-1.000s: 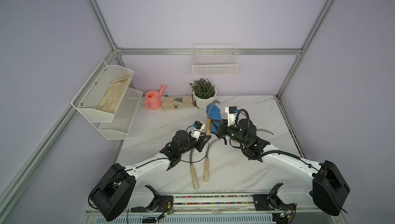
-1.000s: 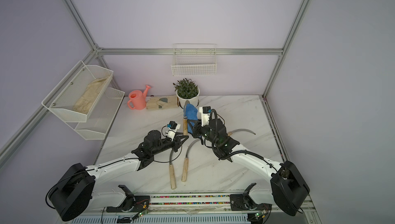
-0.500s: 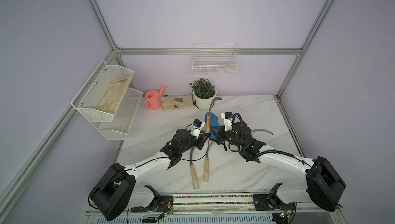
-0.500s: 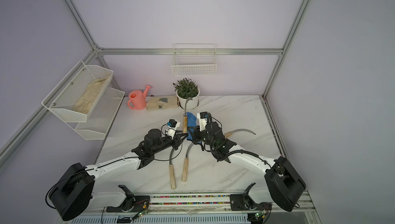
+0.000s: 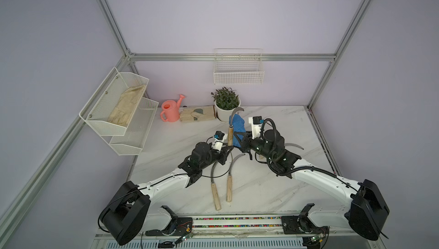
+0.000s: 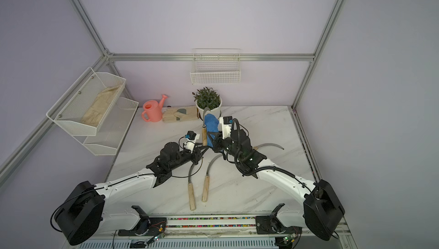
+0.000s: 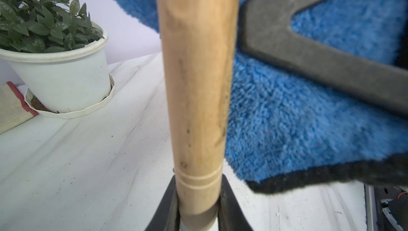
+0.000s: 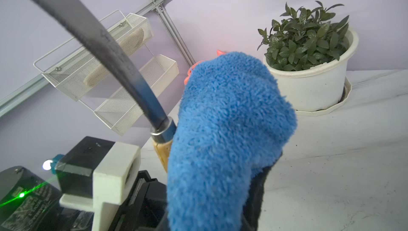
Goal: Wipe small sickles with rags
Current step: Wipe the small sickle.
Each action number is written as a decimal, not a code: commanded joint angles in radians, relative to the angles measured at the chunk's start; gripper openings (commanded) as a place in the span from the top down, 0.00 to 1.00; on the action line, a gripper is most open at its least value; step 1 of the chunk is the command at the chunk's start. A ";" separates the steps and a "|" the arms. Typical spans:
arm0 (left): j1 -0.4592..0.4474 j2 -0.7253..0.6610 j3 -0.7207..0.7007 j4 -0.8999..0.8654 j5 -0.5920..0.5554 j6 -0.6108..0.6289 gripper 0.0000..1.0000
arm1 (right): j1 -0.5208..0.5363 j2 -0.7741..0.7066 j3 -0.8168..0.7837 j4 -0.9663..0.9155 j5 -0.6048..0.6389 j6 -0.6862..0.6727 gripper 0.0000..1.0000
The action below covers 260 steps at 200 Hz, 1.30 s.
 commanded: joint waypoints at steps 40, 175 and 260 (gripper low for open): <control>-0.011 0.007 0.041 -0.018 -0.083 0.032 1.00 | 0.074 0.120 -0.088 0.123 -0.067 0.061 1.00; -0.062 0.013 0.051 -0.044 -0.244 0.080 1.00 | 0.072 0.068 0.175 -0.079 0.031 0.004 1.00; -0.062 0.021 0.055 -0.046 -0.257 0.077 1.00 | 0.013 0.009 0.218 -0.136 0.043 0.015 1.00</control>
